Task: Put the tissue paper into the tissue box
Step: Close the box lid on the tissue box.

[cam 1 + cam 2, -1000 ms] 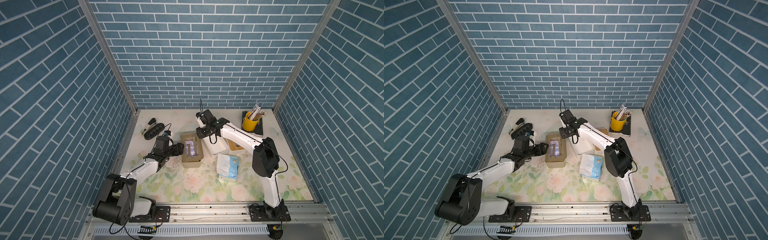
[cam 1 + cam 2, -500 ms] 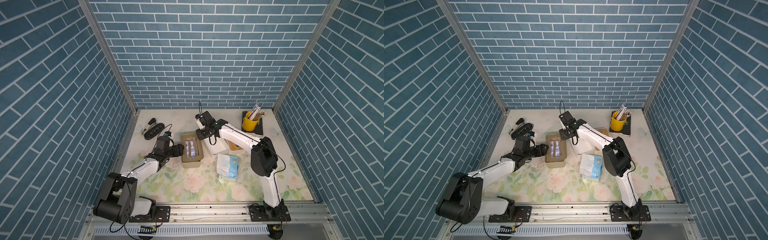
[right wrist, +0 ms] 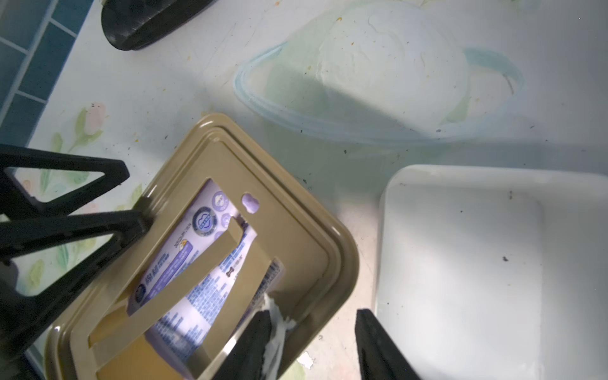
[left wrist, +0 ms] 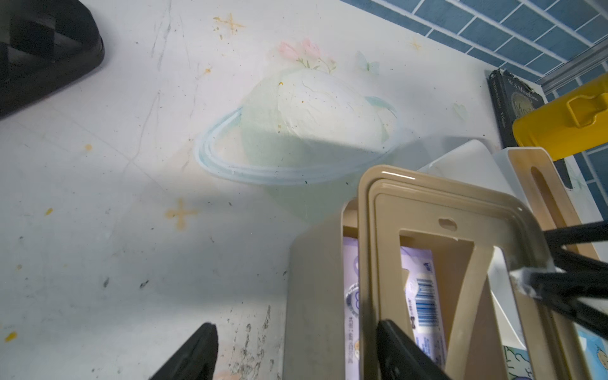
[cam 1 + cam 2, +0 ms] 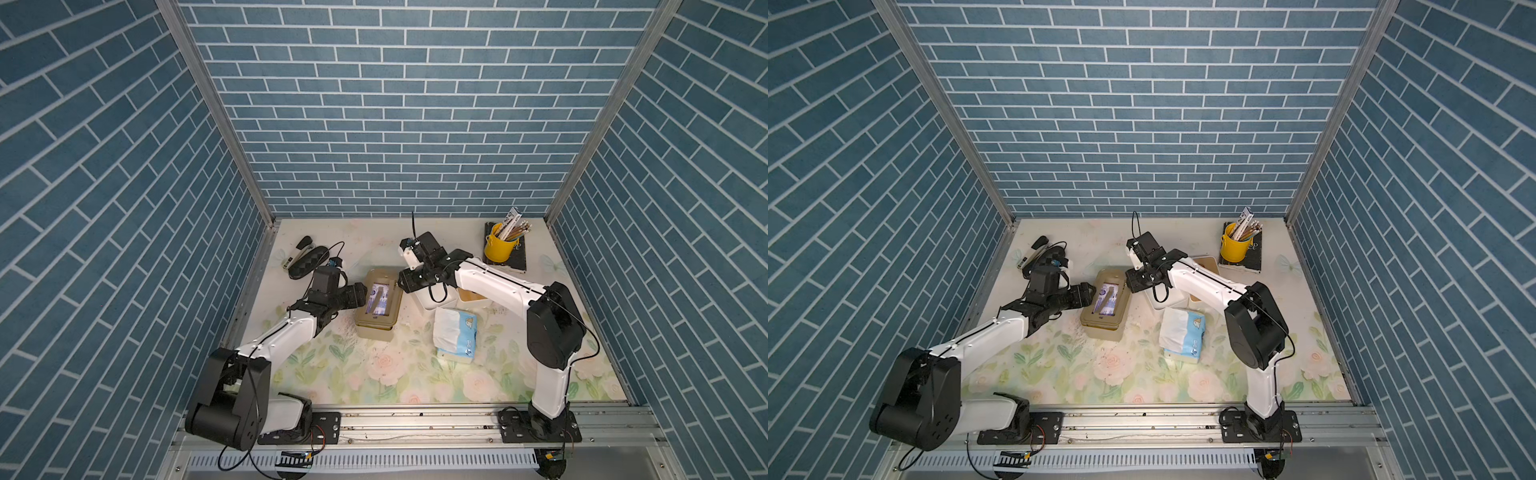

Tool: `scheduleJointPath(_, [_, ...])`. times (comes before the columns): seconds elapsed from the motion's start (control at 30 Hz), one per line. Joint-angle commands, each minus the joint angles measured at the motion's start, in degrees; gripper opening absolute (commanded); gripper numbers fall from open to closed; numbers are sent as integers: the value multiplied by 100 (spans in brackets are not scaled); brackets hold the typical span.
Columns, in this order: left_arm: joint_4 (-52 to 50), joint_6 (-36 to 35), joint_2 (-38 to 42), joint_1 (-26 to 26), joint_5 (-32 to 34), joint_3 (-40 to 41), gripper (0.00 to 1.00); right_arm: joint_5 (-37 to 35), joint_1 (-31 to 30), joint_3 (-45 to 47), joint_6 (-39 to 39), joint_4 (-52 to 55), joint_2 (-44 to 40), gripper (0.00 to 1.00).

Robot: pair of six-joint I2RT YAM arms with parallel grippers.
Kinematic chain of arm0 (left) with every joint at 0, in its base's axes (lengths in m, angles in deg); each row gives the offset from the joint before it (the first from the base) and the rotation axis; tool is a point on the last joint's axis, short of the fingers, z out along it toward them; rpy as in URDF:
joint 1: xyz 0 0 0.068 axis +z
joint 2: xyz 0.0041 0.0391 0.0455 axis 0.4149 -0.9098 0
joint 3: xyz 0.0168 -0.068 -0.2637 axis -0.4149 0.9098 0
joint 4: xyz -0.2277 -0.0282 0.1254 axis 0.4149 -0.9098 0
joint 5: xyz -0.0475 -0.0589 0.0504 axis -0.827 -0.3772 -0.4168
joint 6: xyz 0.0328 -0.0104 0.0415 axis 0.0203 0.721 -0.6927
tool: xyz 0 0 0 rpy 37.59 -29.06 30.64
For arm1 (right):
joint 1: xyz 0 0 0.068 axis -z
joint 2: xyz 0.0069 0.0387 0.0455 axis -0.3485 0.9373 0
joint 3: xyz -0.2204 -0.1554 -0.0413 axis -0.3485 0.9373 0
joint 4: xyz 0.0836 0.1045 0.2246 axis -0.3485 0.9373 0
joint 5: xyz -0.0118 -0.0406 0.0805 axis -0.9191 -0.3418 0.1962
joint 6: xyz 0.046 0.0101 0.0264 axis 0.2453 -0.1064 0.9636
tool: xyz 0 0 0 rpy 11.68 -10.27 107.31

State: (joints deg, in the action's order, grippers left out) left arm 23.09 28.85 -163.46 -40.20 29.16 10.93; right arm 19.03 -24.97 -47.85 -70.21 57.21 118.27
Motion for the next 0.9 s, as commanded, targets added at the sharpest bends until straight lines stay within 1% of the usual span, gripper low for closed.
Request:
scheduleJointPath(0.0, [-148, -92, -6, -14, 49, -38, 80, 180, -68, 85, 193, -191, -97, 43])
scheduleJointPath(0.13, [-154, -106, 31, -14, 52, -28, 80, 162, -87, 77, 195, -204, 61, 38])
scheduleJointPath(0.37, [-96, -118, 37, -14, 66, 148, 80, 3, -170, 109, 187, -186, 200, 32])
scheduleJointPath(0.73, [-112, -95, 121, -14, 100, 159, 80, -181, -331, 374, 242, -208, 304, 29])
scheduleJointPath(0.87, [-112, -88, 122, -14, 93, 155, 89, -228, -350, 341, 273, -122, 332, 28])
